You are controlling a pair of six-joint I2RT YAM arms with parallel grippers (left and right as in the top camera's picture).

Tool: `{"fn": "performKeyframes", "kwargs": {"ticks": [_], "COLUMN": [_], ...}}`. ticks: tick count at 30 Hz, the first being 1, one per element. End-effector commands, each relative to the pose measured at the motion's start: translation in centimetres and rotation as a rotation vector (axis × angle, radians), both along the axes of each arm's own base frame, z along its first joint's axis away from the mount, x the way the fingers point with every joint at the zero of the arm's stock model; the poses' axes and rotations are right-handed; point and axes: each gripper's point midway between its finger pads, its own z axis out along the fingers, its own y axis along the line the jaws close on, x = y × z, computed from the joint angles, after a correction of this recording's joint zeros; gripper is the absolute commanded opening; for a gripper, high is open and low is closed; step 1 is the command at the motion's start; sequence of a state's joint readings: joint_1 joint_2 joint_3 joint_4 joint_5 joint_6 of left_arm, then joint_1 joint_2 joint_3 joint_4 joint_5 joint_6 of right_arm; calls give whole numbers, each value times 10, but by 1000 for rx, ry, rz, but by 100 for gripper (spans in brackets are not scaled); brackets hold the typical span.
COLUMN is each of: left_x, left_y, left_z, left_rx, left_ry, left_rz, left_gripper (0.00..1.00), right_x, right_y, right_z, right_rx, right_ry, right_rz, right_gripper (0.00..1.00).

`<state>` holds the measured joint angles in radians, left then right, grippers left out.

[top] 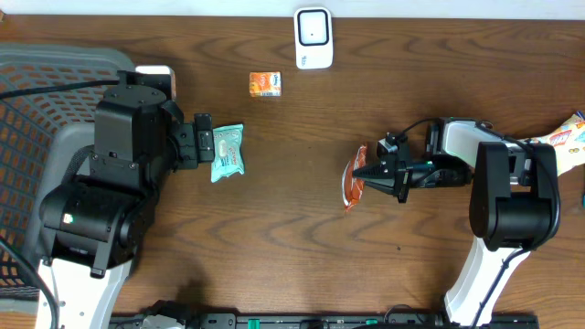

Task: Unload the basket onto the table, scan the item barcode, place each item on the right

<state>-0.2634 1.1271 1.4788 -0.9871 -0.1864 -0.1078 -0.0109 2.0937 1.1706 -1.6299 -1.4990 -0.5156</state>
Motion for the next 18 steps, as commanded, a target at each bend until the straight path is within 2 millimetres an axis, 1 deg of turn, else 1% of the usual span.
{"fn": "performKeyframes", "kwargs": {"ticks": [1, 5, 8, 11, 15, 18], "left_x": [1, 1, 1, 1, 1, 1], "left_y": [3, 3, 3, 3, 3, 3], "left_z": [-1, -1, -1, -1, -1, -1], "left_rx": [8, 8, 8, 8, 8, 8], "left_ry": [1, 1, 1, 1, 1, 2], "left_rz": [11, 11, 11, 11, 11, 11], "left_gripper": [98, 98, 98, 98, 98, 98], "right_x": [-1, -17, -21, -27, -34, -30], "right_y": [5, 5, 4, 4, 4, 5], "right_z": [10, 3, 2, 4, 16, 37], "right_rx": [25, -17, -20, -20, -18, 6], "right_ry": [-82, -109, -96, -98, -195, -352], "right_rz": [-6, 82, 88, 89, 92, 57], "right_gripper": [1, 1, 1, 1, 1, 1]}}
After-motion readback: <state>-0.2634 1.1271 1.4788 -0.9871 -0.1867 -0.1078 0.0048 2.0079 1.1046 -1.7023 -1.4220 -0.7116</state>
